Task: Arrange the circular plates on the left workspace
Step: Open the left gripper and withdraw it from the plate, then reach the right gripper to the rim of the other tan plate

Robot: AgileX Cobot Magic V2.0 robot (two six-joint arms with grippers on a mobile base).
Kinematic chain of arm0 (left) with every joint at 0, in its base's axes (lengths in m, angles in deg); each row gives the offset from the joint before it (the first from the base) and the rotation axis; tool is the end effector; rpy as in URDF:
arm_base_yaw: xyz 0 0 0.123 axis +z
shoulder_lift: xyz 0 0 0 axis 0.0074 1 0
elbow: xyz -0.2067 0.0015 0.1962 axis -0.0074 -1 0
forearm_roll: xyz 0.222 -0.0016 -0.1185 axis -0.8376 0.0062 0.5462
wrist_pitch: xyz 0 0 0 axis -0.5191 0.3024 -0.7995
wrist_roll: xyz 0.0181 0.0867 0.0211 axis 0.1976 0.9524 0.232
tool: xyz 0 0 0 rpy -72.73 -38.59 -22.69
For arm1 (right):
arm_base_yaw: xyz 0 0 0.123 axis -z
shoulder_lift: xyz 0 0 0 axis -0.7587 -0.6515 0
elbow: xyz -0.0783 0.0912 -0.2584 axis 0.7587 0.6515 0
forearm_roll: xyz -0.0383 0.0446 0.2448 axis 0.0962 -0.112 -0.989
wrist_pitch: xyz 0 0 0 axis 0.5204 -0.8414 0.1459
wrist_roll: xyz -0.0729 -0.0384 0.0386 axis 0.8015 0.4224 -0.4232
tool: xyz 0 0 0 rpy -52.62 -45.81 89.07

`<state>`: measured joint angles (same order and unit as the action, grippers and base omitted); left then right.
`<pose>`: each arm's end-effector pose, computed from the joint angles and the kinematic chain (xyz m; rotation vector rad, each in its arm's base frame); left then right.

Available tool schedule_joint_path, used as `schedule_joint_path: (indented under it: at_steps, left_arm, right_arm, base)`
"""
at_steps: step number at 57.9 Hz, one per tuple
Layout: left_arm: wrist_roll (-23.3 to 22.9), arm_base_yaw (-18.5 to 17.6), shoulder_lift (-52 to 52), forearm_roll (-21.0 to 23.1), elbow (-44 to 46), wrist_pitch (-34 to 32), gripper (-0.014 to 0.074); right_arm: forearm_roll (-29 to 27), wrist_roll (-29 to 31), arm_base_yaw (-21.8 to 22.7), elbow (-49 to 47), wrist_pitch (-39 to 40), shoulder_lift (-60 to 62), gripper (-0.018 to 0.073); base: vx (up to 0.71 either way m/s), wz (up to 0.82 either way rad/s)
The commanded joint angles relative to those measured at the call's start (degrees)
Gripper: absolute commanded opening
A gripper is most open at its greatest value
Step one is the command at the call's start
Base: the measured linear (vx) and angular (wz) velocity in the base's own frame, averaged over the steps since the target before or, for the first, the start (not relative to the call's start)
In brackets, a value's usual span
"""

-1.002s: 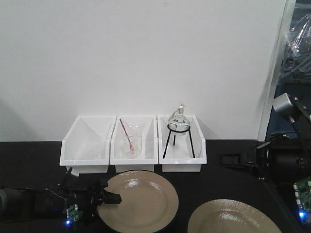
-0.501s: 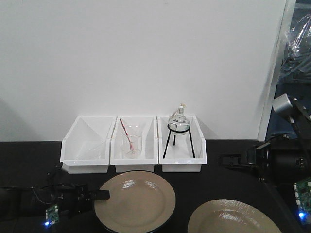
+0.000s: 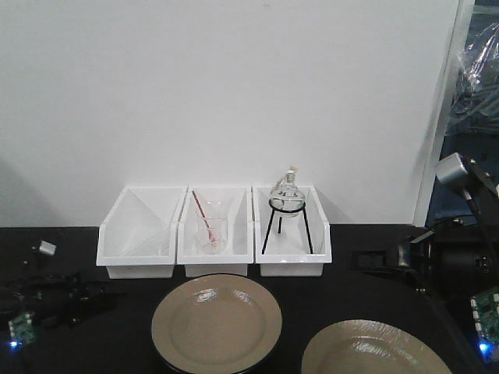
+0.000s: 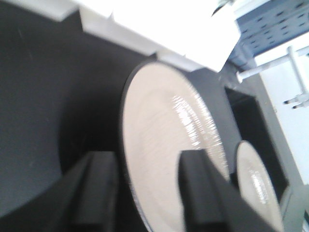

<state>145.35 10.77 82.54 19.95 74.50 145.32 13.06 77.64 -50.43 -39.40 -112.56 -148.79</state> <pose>0.4174 -0.0016 0.1753 -0.0759 2.1223 -1.2292 0.2715 0.0691 0.3440 -0.3014 2.0947 0.9434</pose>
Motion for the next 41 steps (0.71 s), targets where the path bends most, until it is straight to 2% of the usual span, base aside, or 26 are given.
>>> schedule_joint_path:
  at_steps: [1, 4, 8, 13, 16, 23, 28, 35, 41]
  left_arm:
    - [-4.73, 2.34, -7.35, -0.62, 1.58, 6.38, 0.0213]
    - [-7.18, 3.42, -9.12, -3.83, 1.58, 8.6, 0.0112]
    - [-7.72, 4.02, -11.65, -8.96, 1.58, 11.81, -0.0009]
    - [-8.0, 4.01, -14.54, -14.58, 1.58, 14.48, -0.0007]
    - [-9.0, 4.01, -16.55, -17.25, 1.15, 14.8, -0.0004]
    - [-9.33, 4.01, -21.97, -18.13, -2.18, 14.57, -0.0001]
    - [-9.23, 4.01, -26.02, -18.13, -5.89, 13.98, 0.0]
    - [-9.23, 4.01, -31.4, -18.13, -11.06, 12.34, -0.0001]
    - [-9.08, 4.01, -35.41, -18.13, -15.39, 11.14, -0.0001]
  right_arm:
    - [-3.11, -1.88, 0.16, -2.05, 0.49, 1.38, 0.0023]
    - [-3.07, -4.06, 0.16, -2.05, 1.12, 1.38, 0.0023]
    - [-2.82, -7.01, 0.29, -2.05, 1.93, 0.99, 0.0023]
    - [-2.89, -9.99, 2.53, -2.05, 0.21, -0.43, 0.0023]
    - [-3.29, -11.24, 5.55, -2.05, -3.62, -2.1, 0.0023]
    - [-3.36, -10.96, 13.86, -2.05, -12.74, -5.83, 0.0023]
    - [-2.53, -9.6, 20.38, -1.87, -16.45, -7.76, 0.0023]
    - [2.38, -9.37, 27.64, -1.87, -17.46, -10.16, 0.0023]
    - [8.01, -9.91, 31.06, -1.87, -17.21, -12.58, 0.0023]
  base:
    - [0.0, 0.0]
    - [0.0, 0.0]
    - [0.0, 0.0]
    - [0.0, 0.0]
    - [0.0, 0.0]
    - [0.0, 0.0]
    - [0.0, 0.0]
    - [0.0, 0.0]
    - [0.0, 0.0]
